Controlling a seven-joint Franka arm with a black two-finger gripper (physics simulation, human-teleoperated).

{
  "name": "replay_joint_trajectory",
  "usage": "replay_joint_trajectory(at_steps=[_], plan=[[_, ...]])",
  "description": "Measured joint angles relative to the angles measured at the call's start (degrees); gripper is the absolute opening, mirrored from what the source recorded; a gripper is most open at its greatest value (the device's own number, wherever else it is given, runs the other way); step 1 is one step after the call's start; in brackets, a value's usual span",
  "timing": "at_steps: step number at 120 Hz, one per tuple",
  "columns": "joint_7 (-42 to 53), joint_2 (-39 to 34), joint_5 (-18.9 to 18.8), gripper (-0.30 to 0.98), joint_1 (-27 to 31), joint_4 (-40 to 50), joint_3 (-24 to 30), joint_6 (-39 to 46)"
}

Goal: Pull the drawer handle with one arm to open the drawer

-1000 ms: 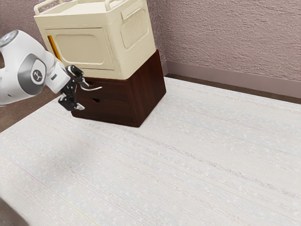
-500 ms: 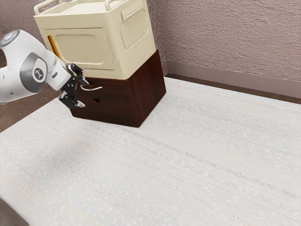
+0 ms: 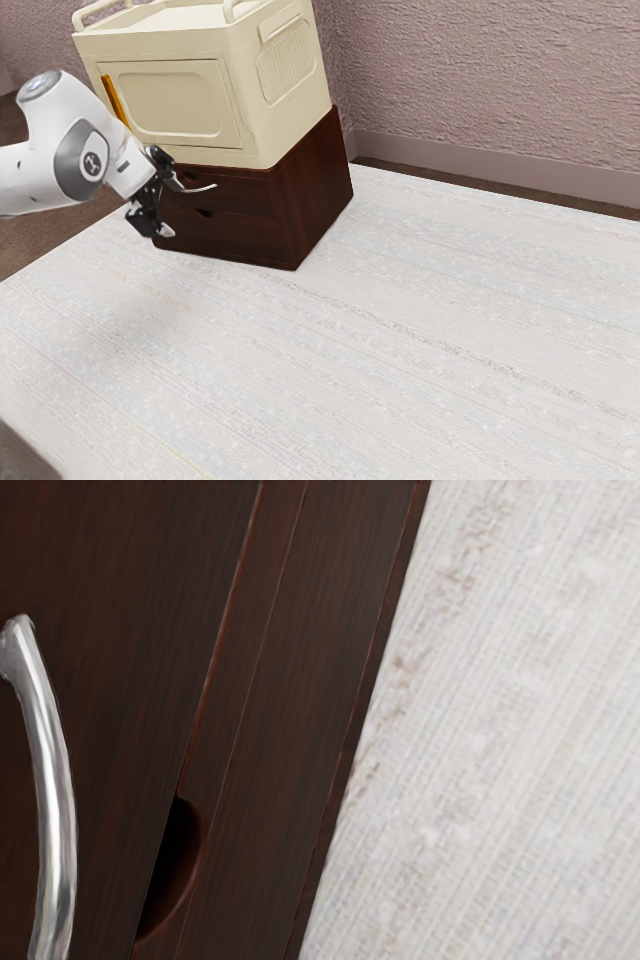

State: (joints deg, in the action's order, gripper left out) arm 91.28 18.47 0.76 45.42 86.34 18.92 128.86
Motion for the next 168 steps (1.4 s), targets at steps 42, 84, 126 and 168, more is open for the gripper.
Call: replay_joint_trajectory(at_steps=[42,84,126,168], plan=[[-1.0,2.9,0.3,0.69,-4.9,-4.3,-4.8,-0.4],[-1.5,2.5,0.5,0.70,-6.0,-4.2,-4.4,-0.3],[-1.7,2.2,1.4,0.69,-6.0,-1.5,-4.9,3.4],[-1.8,1.7,1.7,0.45,-6.0,-1.0,-4.8,4.2]])
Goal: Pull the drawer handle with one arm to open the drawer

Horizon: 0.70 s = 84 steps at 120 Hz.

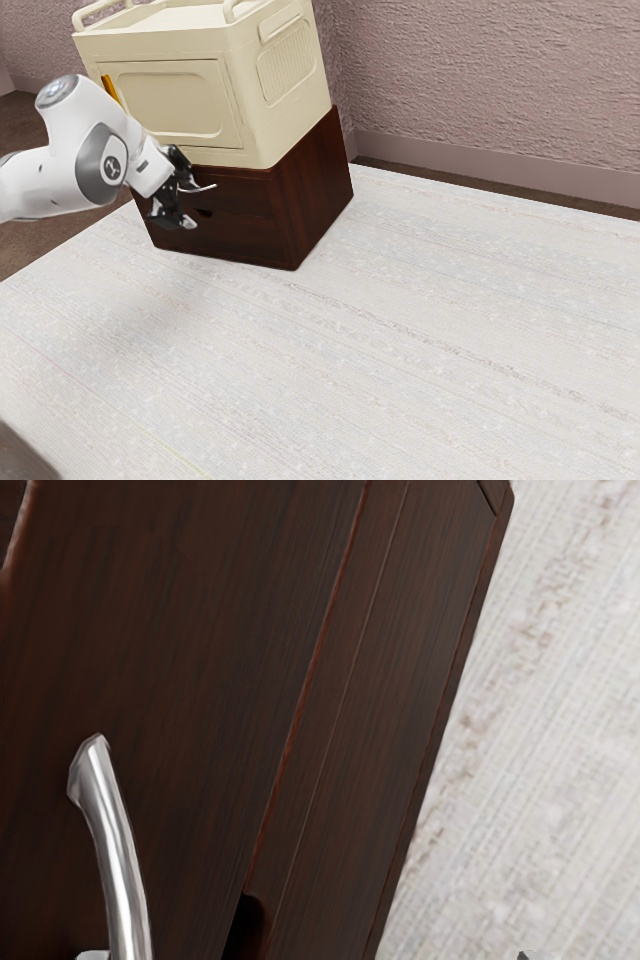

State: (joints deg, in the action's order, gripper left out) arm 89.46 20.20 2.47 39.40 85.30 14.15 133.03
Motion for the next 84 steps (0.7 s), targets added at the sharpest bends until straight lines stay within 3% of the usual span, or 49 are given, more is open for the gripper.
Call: replay_joint_trajectory(at_steps=[22,84], plan=[[-0.1,-1.0,0.1,0.27,0.0,0.4,0.0,-0.4],[-0.1,-7.3,-0.1,0.13,1.6,7.0,-1.0,-1.7]])
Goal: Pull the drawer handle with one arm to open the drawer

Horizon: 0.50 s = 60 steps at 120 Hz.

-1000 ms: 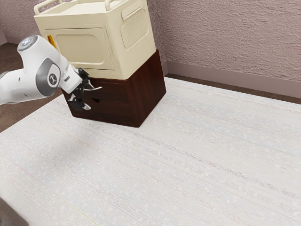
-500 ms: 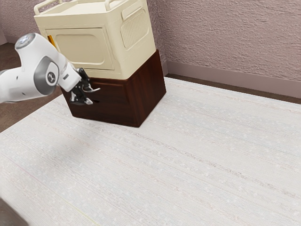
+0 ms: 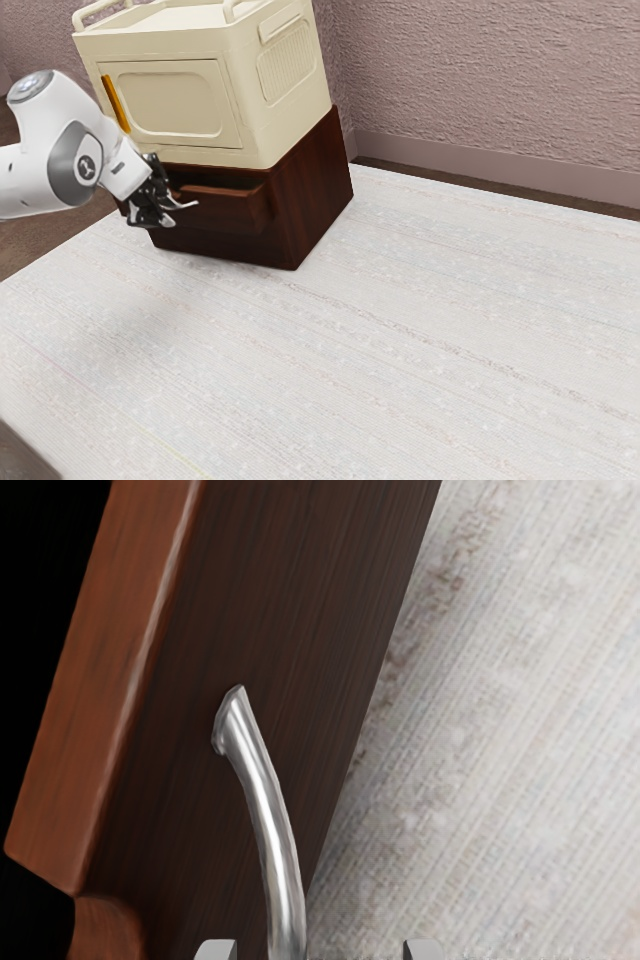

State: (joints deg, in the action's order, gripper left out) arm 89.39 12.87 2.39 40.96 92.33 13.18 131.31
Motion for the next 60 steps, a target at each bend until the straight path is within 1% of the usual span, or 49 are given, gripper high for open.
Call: replay_joint_trajectory(at_steps=[19,60], plan=[[-0.1,-1.8,0.5,0.07,0.1,2.0,0.0,-0.2],[-0.2,-7.4,1.2,0.03,0.9,8.4,0.0,-0.9]])
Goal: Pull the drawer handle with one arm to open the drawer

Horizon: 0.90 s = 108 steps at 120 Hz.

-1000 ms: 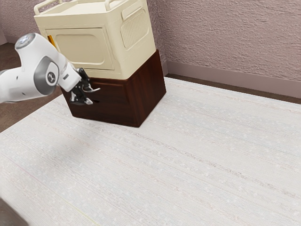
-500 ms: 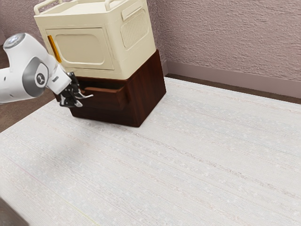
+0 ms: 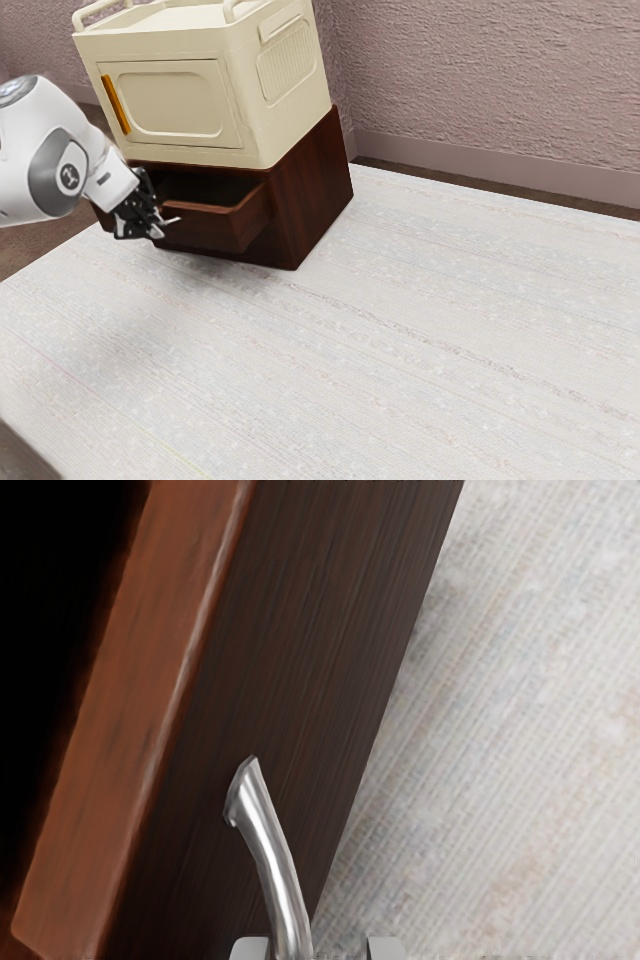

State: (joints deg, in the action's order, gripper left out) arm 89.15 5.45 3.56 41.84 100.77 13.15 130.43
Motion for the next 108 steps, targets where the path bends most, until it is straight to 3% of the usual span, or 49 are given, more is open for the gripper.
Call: replay_joint_trajectory(at_steps=[108], plan=[[0.0,-14.3,0.0,-0.01,1.5,16.0,-0.9,1.2]])
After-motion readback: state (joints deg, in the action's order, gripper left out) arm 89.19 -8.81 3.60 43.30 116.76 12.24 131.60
